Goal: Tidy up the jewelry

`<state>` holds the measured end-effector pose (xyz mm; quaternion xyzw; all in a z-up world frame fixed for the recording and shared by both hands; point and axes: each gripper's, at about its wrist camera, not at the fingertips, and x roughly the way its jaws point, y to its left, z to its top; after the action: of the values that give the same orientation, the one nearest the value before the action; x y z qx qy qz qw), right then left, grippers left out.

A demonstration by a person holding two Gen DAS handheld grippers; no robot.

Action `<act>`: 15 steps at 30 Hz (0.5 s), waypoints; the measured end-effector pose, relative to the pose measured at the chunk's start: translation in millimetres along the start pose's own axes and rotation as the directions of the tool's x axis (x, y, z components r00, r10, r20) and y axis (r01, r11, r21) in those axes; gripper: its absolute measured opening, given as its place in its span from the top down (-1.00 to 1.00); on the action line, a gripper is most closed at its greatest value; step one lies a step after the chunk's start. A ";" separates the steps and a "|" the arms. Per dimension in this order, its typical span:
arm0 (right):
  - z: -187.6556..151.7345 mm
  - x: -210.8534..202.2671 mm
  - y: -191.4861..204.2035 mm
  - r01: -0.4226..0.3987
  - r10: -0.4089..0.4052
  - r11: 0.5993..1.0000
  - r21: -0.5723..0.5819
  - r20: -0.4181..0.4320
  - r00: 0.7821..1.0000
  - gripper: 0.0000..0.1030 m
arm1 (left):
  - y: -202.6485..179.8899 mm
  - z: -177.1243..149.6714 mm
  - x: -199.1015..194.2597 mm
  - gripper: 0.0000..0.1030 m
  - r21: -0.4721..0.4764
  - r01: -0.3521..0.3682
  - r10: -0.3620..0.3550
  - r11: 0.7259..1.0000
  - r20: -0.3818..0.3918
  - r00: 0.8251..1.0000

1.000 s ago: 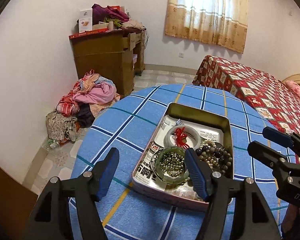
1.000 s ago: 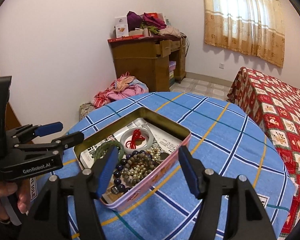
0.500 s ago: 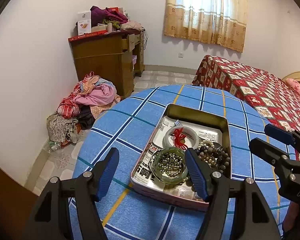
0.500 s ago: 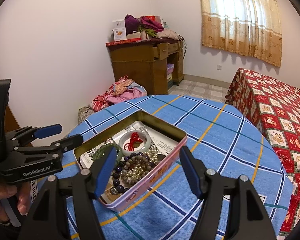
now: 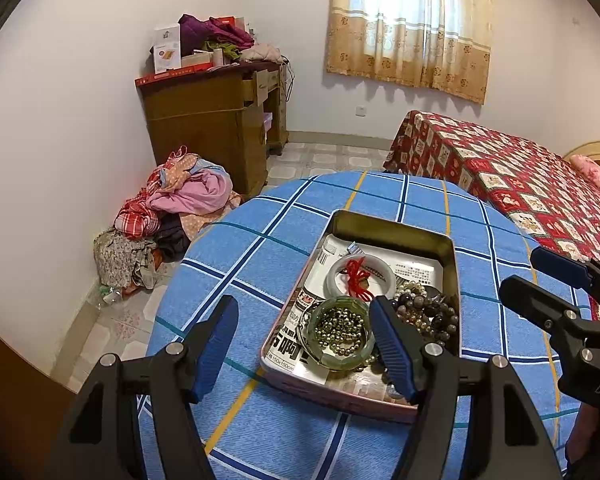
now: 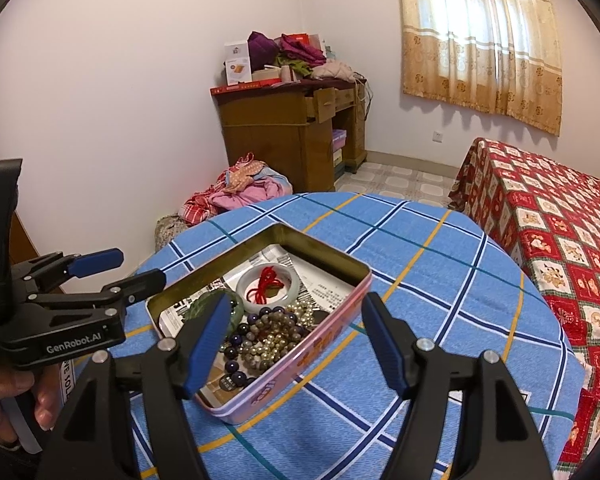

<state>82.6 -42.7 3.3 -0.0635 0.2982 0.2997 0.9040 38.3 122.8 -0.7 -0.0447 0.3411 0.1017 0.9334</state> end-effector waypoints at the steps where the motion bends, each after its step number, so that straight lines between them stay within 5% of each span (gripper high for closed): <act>1: -0.1 0.1 -0.1 0.001 -0.001 1.000 0.001 0.001 1.000 -0.38 | 0.3 0.5 0.0 -0.32 0.001 0.001 -0.001 1.000 0.000 1.000; 15: 1.2 -0.6 -2.3 0.000 0.000 1.000 0.004 0.000 1.000 -0.41 | 0.1 0.9 -0.7 -0.33 0.003 -0.006 0.006 1.000 -0.004 1.000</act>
<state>84.2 -44.4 4.4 -0.0615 0.2989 0.2990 0.9041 38.4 122.9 0.3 -0.0425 0.3434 0.1040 0.9325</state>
